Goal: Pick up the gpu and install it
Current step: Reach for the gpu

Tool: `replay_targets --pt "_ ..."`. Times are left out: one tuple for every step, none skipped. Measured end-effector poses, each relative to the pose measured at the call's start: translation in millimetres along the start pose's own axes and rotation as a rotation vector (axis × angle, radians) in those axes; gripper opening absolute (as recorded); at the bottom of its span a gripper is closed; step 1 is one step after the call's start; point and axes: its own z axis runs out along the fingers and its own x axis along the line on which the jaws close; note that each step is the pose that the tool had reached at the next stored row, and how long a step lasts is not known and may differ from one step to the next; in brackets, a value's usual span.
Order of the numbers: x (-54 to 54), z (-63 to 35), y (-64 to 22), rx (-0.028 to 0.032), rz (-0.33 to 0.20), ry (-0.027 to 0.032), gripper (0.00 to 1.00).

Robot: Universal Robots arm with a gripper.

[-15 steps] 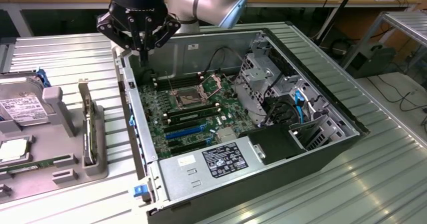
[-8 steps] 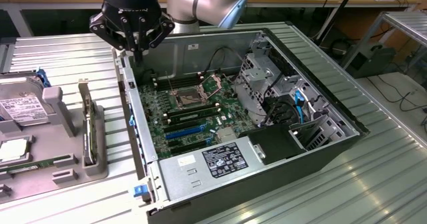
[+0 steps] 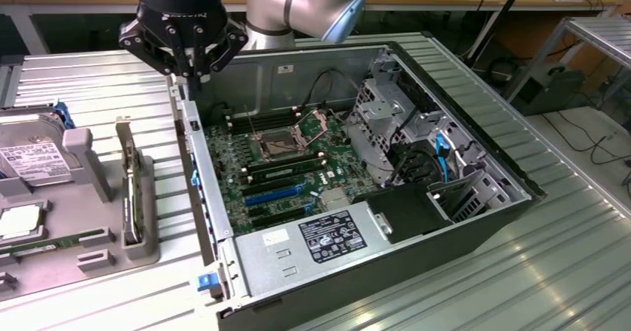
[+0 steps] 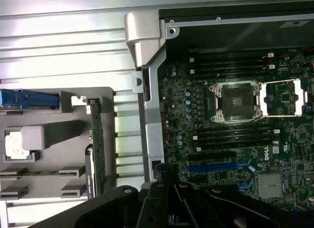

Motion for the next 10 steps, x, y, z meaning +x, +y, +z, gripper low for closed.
replay_targets --pt "1.2 0.0 -0.1 -0.0001 0.0 0.0 0.11" --pt "2.9 -0.1 -0.2 0.0 0.0 0.0 0.11" --pt "4.4 -0.1 -0.3 0.0 0.0 0.0 0.11" --pt "5.6 -0.1 -0.4 0.0 0.0 0.0 0.11" --pt "7.0 -0.2 -0.5 0.0 0.0 0.0 0.11" --pt "7.7 -0.2 -0.6 -0.0001 0.0 0.0 0.11" --pt "8.4 -0.2 -0.6 -0.0001 0.0 0.0 0.11" --pt "9.1 -0.2 -0.7 -0.0001 0.0 0.0 0.11" --pt "9.8 -0.2 -0.7 -0.0001 0.0 0.0 0.11" --pt "10.5 -0.3 -0.8 0.0 0.0 0.0 0.11"
